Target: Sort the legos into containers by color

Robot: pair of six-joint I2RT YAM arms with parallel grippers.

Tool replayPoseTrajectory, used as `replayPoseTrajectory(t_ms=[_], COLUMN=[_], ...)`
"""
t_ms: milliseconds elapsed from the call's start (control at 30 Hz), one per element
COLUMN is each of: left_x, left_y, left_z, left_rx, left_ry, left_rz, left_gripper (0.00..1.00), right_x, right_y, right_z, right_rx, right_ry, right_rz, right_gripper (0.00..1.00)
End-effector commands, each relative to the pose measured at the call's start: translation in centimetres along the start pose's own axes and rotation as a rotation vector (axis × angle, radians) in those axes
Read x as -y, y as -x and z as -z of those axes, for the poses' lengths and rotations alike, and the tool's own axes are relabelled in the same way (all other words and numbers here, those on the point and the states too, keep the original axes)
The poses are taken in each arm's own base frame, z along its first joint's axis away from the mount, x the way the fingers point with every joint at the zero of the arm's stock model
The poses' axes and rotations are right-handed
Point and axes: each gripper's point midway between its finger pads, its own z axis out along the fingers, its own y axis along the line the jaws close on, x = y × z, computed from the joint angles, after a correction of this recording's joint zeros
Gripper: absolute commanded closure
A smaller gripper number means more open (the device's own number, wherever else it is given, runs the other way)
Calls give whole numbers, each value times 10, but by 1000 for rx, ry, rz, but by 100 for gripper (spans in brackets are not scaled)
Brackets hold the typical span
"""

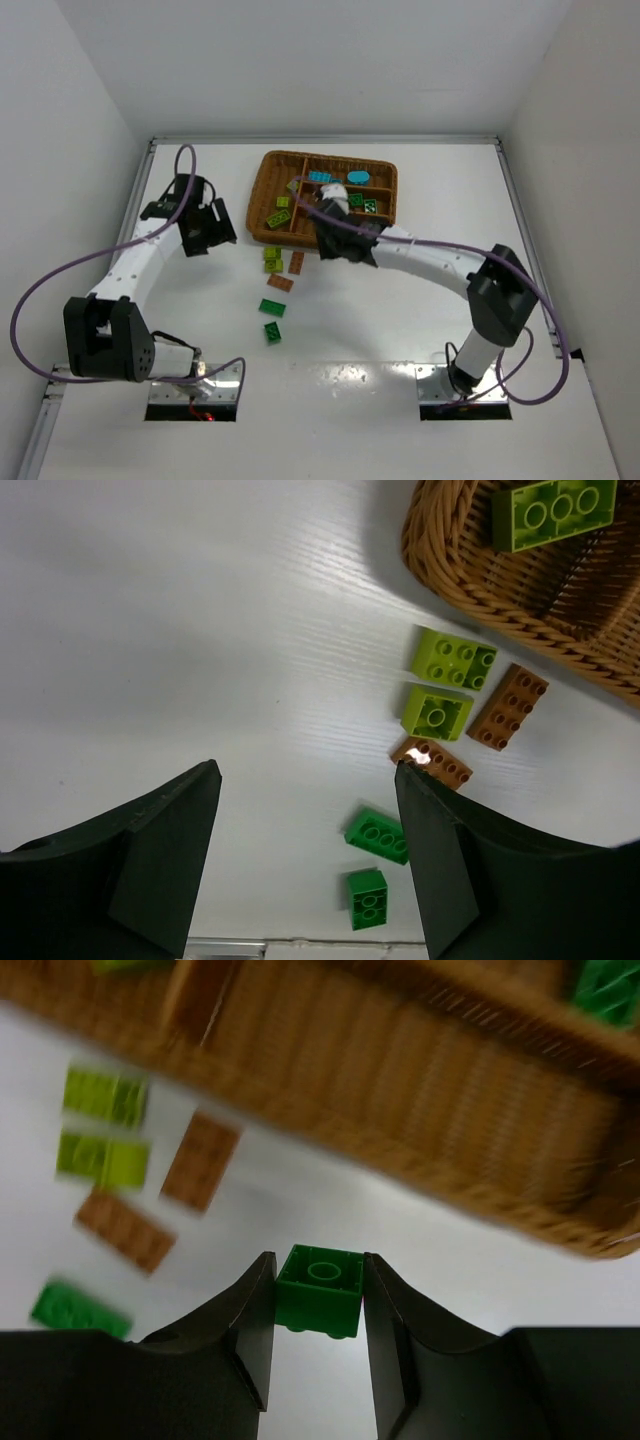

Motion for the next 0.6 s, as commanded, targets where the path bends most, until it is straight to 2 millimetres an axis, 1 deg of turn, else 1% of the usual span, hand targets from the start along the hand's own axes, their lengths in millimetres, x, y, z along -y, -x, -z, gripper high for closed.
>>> replayPoseTrajectory(t_ms=[0, 33, 67, 100, 133, 167, 200, 233, 267, 300, 333, 367, 400, 467, 500, 533, 567], left_x=[-2, 0, -1, -1, -1, -1, -1, -1, 1, 1, 1, 1, 0, -3, -1, -2, -4], left_y=[-7, -6, -9, -8, -8, -8, -8, -8, -7, -7, -7, -7, -9, -11, -8, -10, -9], left_z=[2, 2, 0, 2, 2, 2, 2, 2, 5, 5, 5, 5, 5, 5, 7, 7, 7], left_rx=[4, 9, 0, 8, 9, 9, 9, 9, 13, 13, 13, 13, 5, -1, 7, -1, 4], left_ry=[-19, -31, -27, -31, -31, -31, -31, -31, -43, -43, -43, -43, -39, -26, -30, -26, -15], left_rz=[1, 0, 1, 0, 0, 0, 0, 0, 0, 0, 0, 0, 0, 1, 0, 1, 1], left_gripper=[23, 23, 23, 23, 23, 23, 23, 23, 23, 23, 23, 23, 23, 23, 23, 23, 23], right_x=[53, 56, 71, 76, 77, 81, 91, 89, 91, 90, 88, 91, 88, 85, 87, 87, 86], right_y=[69, 83, 93, 101, 122, 120, 129, 153, 149, 168, 175, 178, 182, 185, 193, 188, 191], right_z=[0, -9, -18, -26, -28, -48, -56, -58, -78, -80, -87, -95, -108, -118, -120, -125, -129], right_rx=[119, 127, 124, 131, 162, 137, 142, 180, 155, 182, 190, 177, 165, 159, 167, 156, 167], right_ry=[-115, -121, -137, -137, -129, -150, -167, -147, -152, -128, -125, -124, -128, -130, -122, -125, -122], right_rz=[-128, -138, -162, -181, -193, -195, -205, -226, -227, -233, -235, -240, -237, -235, -243, -241, -243], right_gripper=[69, 69, 69, 69, 69, 69, 69, 69, 69, 69, 69, 69, 69, 69, 69, 62, 53])
